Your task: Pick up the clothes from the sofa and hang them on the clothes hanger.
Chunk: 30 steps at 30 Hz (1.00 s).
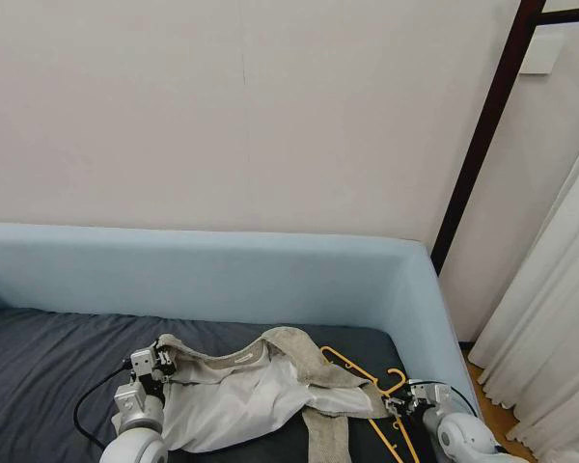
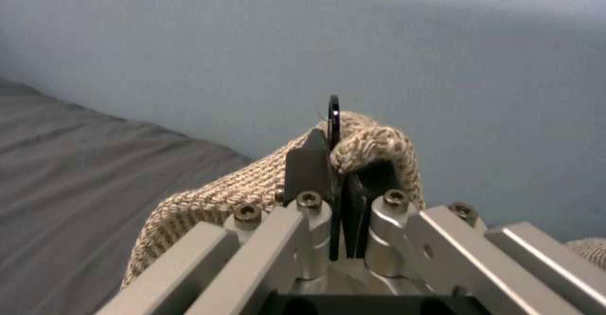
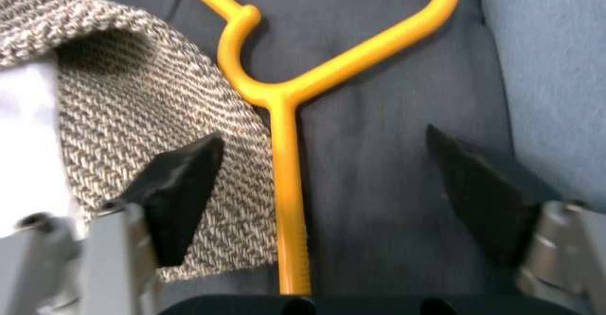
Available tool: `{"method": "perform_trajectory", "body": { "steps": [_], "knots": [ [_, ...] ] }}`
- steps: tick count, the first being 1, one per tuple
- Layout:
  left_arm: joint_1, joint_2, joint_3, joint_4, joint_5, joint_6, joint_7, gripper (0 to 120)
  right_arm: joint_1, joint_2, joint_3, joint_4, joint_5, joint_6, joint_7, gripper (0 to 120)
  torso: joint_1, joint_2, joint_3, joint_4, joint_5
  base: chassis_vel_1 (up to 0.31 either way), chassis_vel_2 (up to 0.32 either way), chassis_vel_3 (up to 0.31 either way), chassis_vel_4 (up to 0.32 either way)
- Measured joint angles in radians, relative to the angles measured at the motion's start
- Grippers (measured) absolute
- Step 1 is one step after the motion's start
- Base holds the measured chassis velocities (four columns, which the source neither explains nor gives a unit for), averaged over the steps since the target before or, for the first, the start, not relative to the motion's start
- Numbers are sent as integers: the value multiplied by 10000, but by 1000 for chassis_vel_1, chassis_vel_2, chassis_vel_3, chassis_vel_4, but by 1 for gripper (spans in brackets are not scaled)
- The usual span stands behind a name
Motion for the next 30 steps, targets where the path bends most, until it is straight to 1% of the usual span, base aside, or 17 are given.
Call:
{"method": "perform_trajectory", "body": {
  "steps": [1, 3, 5, 6, 7, 8, 9, 10, 12, 13, 14, 19, 21, 24, 25, 26, 30],
  "knots": [
    [1, -1, 2, 0, -1, -14, 4, 0, 0, 31, 2, -43, 1, -1, -4, 91, 0, 0, 0, 1, 1, 0, 0, 0, 0],
    [2, -1, 3, 0, -1, -25, 5, 0, 3, 59, 10, -87, 29, -1, -6, 89, 0, 0, -1, 1, 1, 0, 0, 0, 0],
    [20, -1, 5, -8, -2, -37, 15, 0, 32, 110, 27, -179, 104, -2, -14, 79, 0, -1, -1, 0, 1, 0, 0, 0, 0],
    [25, -2, 5, -11, -3, -41, 16, 0, 44, 116, 30, -203, 111, -2, -18, 79, 0, 0, -1, 0, 1, 0, 0, 0, 0],
    [45, -2, 6, -18, -3, -53, 20, 0, 70, 124, 32, -256, 130, -2, -42, 71, 0, 0, -1, 1, 1, 0, 0, 0, 0],
    [51, -2, 6, -27, -3, -58, 22, 0, 77, 124, 32, -263, 151, -2, -53, 68, 0, 0, -1, 1, 1, 0, 0, 0, 0],
    [51, -2, 6, -27, -3, -58, 22, 0, 77, 124, 32, -263, 151, -2, -53, 68, 0, 0, -1, 1, 1, 0, 0, 0, 0],
    [60, -2, 6, -43, -4, -64, 28, 0, 80, 122, 32, -269, 168, -2, -65, 61, 0, 0, -1, 1, 1, 0, 0, 0, 0],
    [67, -1, 4, -52, -4, -72, 34, 0, 81, 106, 32, -287, 180, -1, -89, 52, 0, 0, -1, 1, 1, 0, 0, 0, 0],
    [68, -2, 3, -52, -4, -79, 36, 0, 81, 96, 31, -290, 181, -1, -100, 49, 0, 0, -1, 1, 1, 0, 0, 0, 0],
    [68, -2, 3, -52, -4, -79, 36, 0, 81, 96, 31, -290, 181, -1, -100, 49, 0, 0, -1, 1, 1, 0, 0, 0, 0],
    [90, -28, -3, -55, 7, -96, 47, 0, 25, 74, -1, -289, 143, 22, -171, 27, 0, 0, -2, 2, 1, 0, 0, 0, 0],
    [105, -29, -9, -58, 12, -98, 47, 0, 16, 78, -1, -288, 140, 41, -175, 24, 0, 0, -2, 2, 1, 0, 0, 0, 0],
    [137, -14, -61, -99, 12, -100, 50, 0, -17, 41, 17, -211, 146, 181, -176, 9, 0, 0, -1, 2, 2, 0, 0, 0, 0],
    [137, -14, -61, -99, 12, -100, 50, 0, -17, 41, 17, -211, 146, 181, -176, 9, 0, 0, -1, 2, 2, 0, 0, 0, 0],
    [143, 6, -87, -119, 11, -100, 51, 0, -40, -7, 47, -135, 94, 276, -144, 5, 0, 0, -1, 0, 3, 0, 0, 0, 0],
    [181, 48, -139, -161, 0, -102, 50, 0, -282, -273, 101, 424, -278, 721, -212, 4, 0, 0, -1, -3, 0, 0, 0, 0, 0]
  ]
}}
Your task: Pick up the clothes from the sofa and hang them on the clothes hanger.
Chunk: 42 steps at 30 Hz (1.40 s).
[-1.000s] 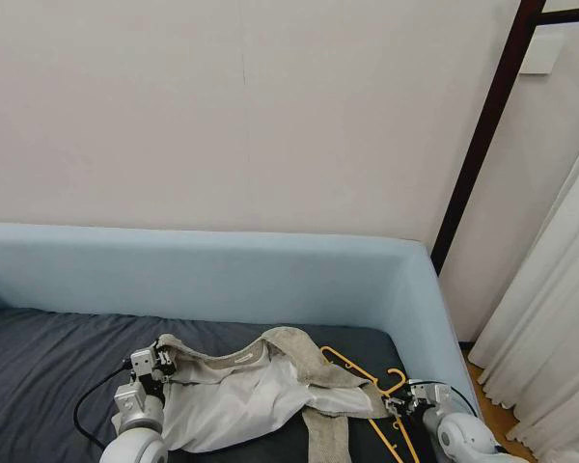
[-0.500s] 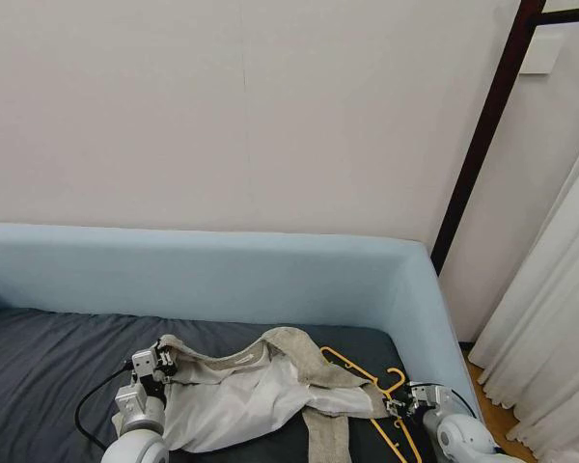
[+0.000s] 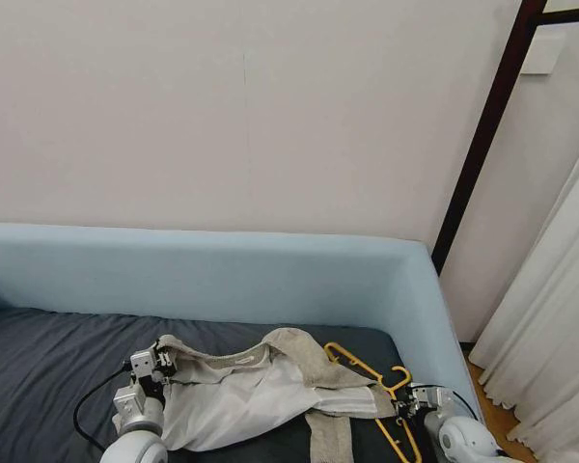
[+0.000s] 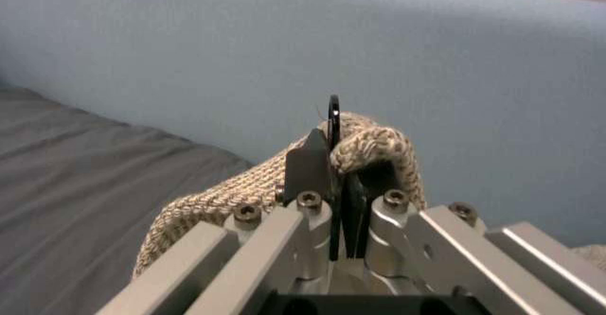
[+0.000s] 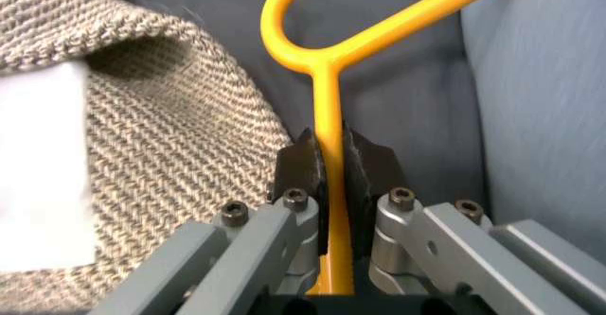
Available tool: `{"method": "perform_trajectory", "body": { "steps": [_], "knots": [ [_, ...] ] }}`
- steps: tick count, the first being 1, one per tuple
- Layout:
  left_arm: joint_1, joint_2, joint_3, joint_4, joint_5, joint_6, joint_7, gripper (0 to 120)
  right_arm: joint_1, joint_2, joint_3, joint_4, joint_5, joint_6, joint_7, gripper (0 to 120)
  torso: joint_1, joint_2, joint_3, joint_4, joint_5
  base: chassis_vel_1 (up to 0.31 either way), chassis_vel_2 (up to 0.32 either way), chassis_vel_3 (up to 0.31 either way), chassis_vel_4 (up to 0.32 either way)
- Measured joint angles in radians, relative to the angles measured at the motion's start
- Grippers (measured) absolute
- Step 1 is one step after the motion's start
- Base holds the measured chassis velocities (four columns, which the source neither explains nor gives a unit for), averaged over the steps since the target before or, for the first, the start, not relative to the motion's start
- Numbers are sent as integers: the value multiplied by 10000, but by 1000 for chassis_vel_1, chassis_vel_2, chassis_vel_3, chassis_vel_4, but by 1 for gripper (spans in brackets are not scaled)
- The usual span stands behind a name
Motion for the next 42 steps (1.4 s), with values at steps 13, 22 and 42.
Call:
{"method": "perform_trajectory", "body": {
  "steps": [13, 22, 42],
  "knots": [
    [88, 13, -39, -92, -10, -48, -2, 0, -63, 59, -18, 244, 78, 209, 221, 4, 0, 0, 0, 4, 1, 0, 0, 0, 0],
    [174, 85, 17, -256, -14, -47, 7, 0, 103, -80, 225, 867, -826, 1177, 731, 4, 0, 0, 0, 2, 1, 0, 0, 0, 0],
    [255, 1747, 376, -1271, -784, 459, 17, 0, -823, -704, -1, 3904, -5413, 4041, 1172, 4, 0, 1, 0, 3, -1, 0, 0, 0, 0]
  ]
}}
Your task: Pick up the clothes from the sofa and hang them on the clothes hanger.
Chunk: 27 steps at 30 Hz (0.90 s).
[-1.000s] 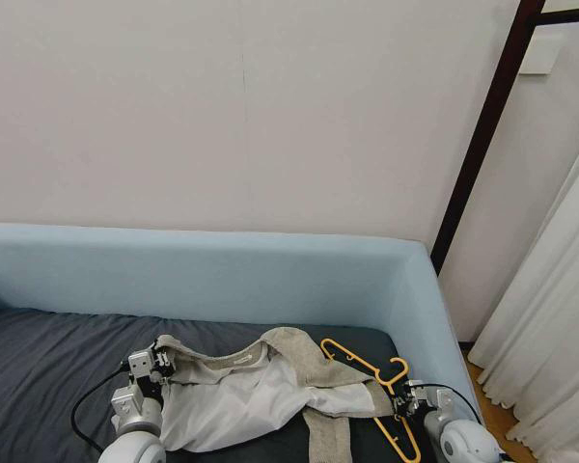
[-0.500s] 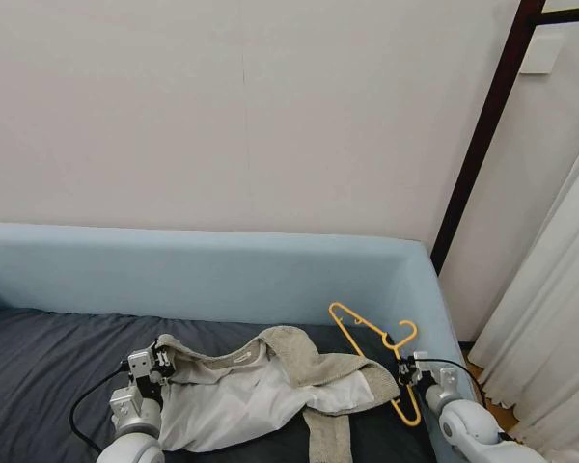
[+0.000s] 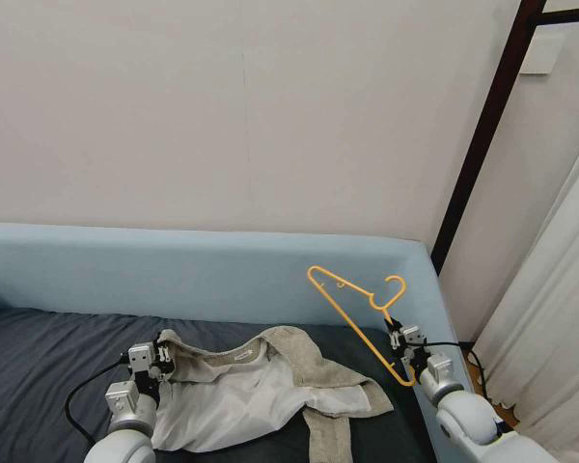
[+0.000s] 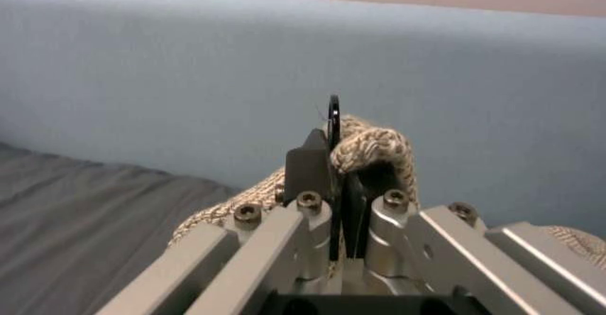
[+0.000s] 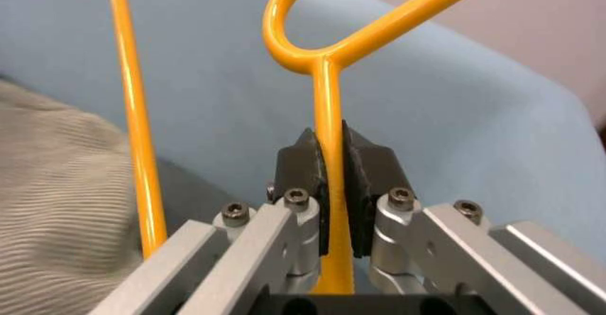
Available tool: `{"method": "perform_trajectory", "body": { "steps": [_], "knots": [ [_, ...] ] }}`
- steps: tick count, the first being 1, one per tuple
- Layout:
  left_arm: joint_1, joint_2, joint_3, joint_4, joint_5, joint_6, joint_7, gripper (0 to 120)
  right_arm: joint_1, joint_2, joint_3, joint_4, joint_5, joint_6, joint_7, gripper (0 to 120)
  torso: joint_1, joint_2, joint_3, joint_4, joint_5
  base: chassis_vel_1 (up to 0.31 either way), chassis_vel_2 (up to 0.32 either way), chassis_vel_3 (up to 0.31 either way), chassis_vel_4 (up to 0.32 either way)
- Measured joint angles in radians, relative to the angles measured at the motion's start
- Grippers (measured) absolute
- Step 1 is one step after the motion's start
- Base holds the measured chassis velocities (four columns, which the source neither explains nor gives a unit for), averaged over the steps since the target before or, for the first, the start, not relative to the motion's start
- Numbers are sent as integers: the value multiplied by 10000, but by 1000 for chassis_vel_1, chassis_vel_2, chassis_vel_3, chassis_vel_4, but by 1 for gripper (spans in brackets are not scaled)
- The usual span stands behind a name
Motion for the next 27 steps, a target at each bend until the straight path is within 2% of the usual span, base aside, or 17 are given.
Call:
{"method": "perform_trajectory", "body": {
  "steps": [4, 8, 16, 27],
  "knots": [
    [-17, 584, 85, -352, -268, 260, -75, 0, -684, -2, -197, 817, -1289, 286, 25, 4, 0, 0, -1, 2, 0, 0, 0, 0, 0],
    [-33, 861, 187, -476, -318, 441, -146, 0, -1317, -13, -279, 1249, -2111, 495, -10, 4, 0, -1, 0, 1, 2, 0, 0, 0, 0],
    [-27, 903, 428, -770, -322, 712, -305, 0, -2406, -128, -947, 1662, -3482, 814, -41, 4, -1, 0, -1, 0, 0, 0, 0, 0, 0],
    [62, 998, 701, -1117, -319, 903, -365, 0, -1499, 553, -2185, 867, -3726, 575, 300, 4, 0, 0, 0, 4, 3, 0, 0, 0, 0]
  ]
}}
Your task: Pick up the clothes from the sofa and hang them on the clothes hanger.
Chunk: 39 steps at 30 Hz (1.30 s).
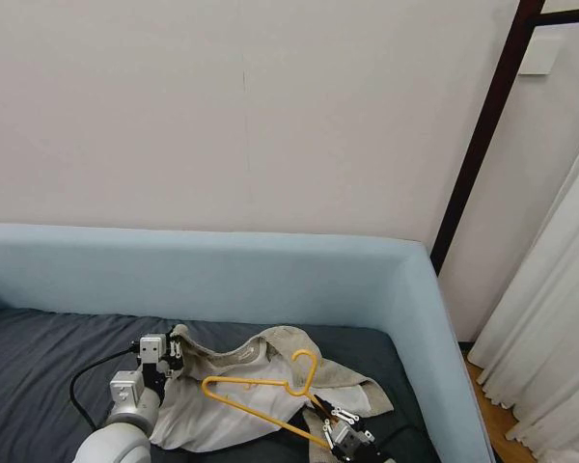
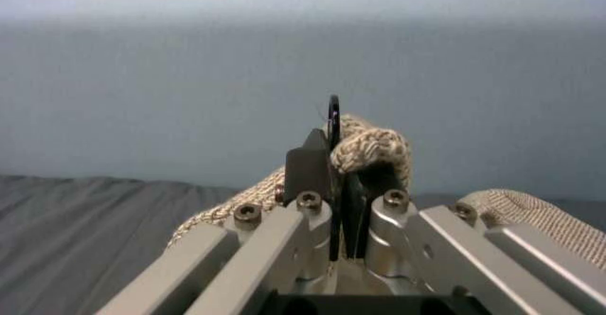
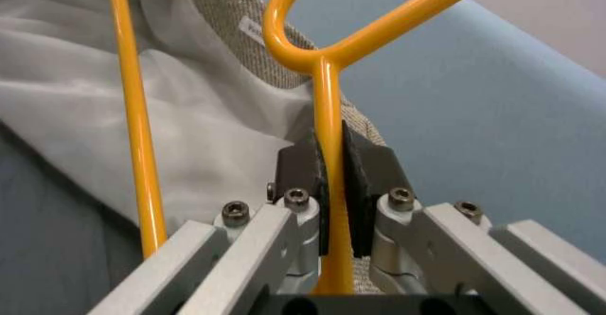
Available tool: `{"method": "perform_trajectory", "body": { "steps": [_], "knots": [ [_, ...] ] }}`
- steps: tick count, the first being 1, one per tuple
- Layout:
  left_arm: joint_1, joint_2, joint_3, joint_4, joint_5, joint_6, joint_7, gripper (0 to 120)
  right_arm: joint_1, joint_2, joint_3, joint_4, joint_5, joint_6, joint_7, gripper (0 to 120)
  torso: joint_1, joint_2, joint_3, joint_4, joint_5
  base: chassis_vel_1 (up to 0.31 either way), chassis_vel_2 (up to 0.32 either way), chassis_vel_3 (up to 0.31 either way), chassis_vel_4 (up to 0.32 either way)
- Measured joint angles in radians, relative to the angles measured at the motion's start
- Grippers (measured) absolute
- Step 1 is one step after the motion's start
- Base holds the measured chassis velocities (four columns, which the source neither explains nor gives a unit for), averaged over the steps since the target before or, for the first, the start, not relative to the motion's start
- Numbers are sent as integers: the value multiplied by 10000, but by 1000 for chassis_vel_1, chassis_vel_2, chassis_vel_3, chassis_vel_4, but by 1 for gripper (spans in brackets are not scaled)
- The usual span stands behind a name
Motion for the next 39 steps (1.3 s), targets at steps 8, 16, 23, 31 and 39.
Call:
{"method": "perform_trajectory", "body": {
  "steps": [8, 16, 23, 31, 39],
  "knots": [
    [-18, 114, 222, -95, -29, 40, -13, 0, 577, 588, -385, -556, 236, -224, 218, 4, -1, 0, 0, -3, -1, 0, 0, 0, 0],
    [-102, 87, 723, -137, 65, 155, -119, 0, 1245, 1330, -927, -1125, 264, -453, 533, 4, 0, -1, 0, -3, -1, 0, 0, 0, 0],
    [-395, 160, 1423, -140, 163, 209, -156, 0, 1691, 1677, -1121, -1467, 359, -761, 917, 4, 0, 0, 1, -3, -1, 0, 0, 0, 0],
    [-1073, 152, 2360, 144, 349, 300, -209, 0, 2055, 2049, -1414, -1715, 330, -928, 1093, 4, 0, 0, 1, -6, 0, 0, 0, 0, 0],
    [-1179, 15, 2550, 216, 512, 331, -221, 0, 2235, 2210, -1595, -1891, 256, -945, 1127, 4, 0, -1, 1, -3, -1, 0, 0, 0, 0]
  ]
}}
